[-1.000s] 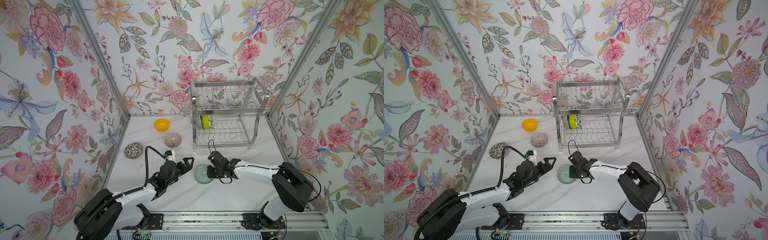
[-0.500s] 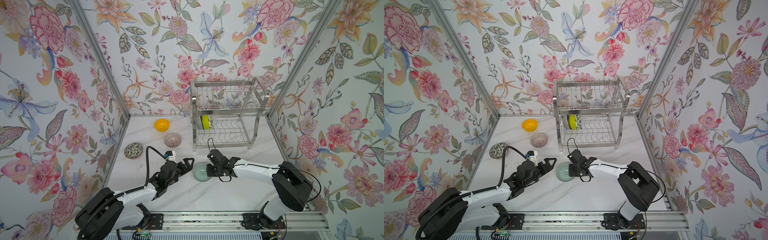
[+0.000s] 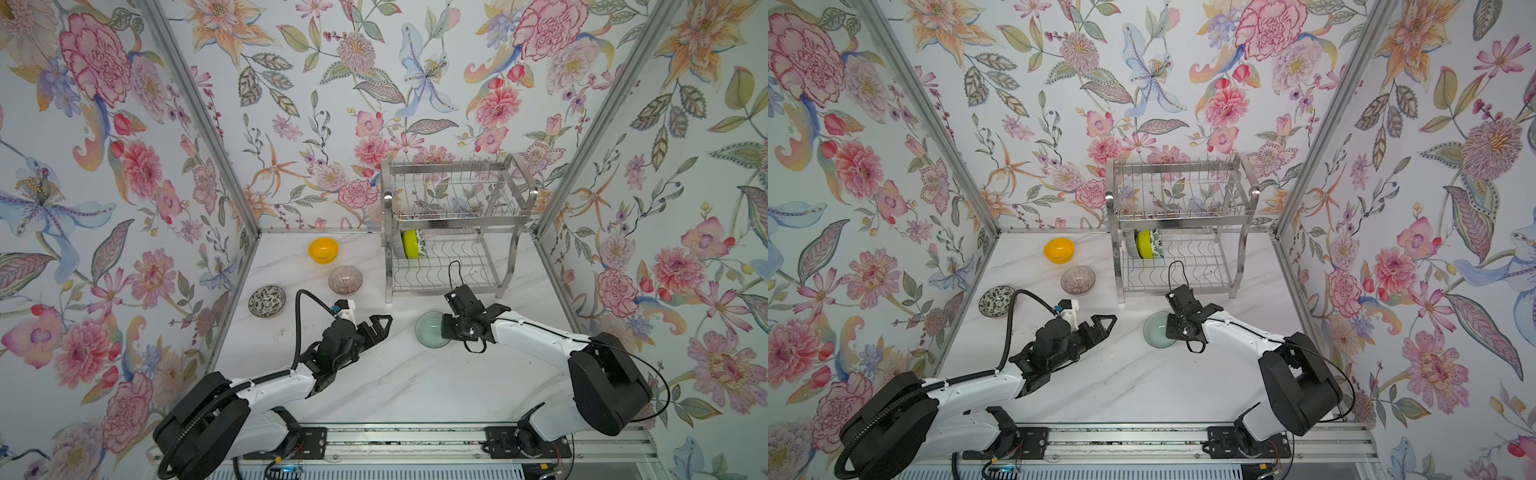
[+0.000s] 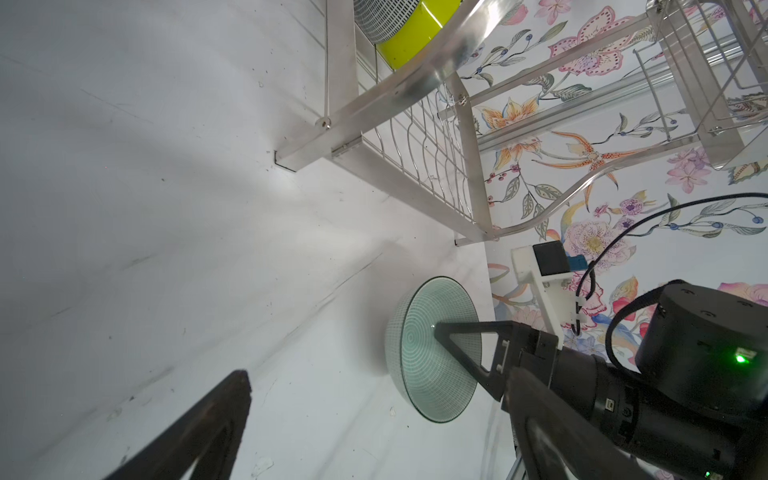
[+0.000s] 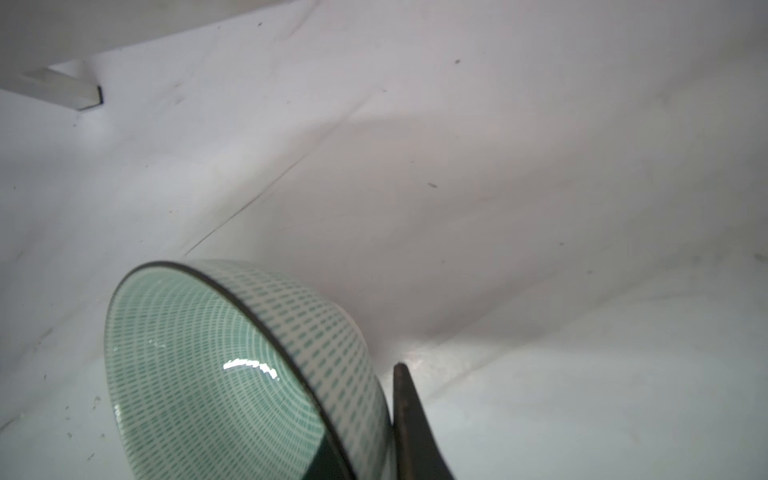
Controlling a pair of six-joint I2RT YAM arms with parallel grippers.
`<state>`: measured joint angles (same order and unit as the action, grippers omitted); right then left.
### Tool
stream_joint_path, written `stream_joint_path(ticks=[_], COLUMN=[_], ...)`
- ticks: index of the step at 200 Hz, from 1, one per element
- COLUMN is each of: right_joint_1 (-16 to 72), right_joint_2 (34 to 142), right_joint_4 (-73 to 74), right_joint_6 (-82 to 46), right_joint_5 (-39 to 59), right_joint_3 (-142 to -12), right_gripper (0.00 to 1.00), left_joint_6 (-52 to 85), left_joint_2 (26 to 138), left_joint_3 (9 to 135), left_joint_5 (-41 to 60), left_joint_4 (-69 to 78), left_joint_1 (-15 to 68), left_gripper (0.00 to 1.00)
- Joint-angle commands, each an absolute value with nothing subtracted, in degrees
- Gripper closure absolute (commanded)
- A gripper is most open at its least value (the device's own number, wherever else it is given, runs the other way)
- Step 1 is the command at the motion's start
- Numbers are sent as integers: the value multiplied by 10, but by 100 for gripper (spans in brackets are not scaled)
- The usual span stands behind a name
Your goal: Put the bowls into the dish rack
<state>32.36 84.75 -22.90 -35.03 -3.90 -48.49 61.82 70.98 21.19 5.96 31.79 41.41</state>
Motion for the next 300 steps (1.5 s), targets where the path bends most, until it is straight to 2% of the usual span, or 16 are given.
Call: stream_joint_path(ticks=[1,47,93,168,221,272,300], right_joint_1=[287,237,231,285,369,414,417], right_joint_2=[812,765,757,766,768,771,766], right_joint_4=[-240,-262,-255,-151,-68,-26,-19], right_joint_6=[-321,-295,-292,-309,-322,-314,-311], right_joint_5=[-48,-56,-42,-55,-99,-125,-135], right_joint_3=[-482,-507,-542,-573,-576,-571,-567], right_gripper=[100,100,100,100,100,100,100], left_joint_6=[604,591,558,431,429,435,440], left_joint_2=[723,744,751,775,801,816,810], left_joint_3=[238,272,322,455,477,474,462], left_joint_5=[78,84,84,26,-16,-1,-7], left_joint_4=[317,305,273,157,158,175,188], left_joint_1=[410,416,424,479,493,493,493], left_gripper=[1,1,1,1,6,15,30])
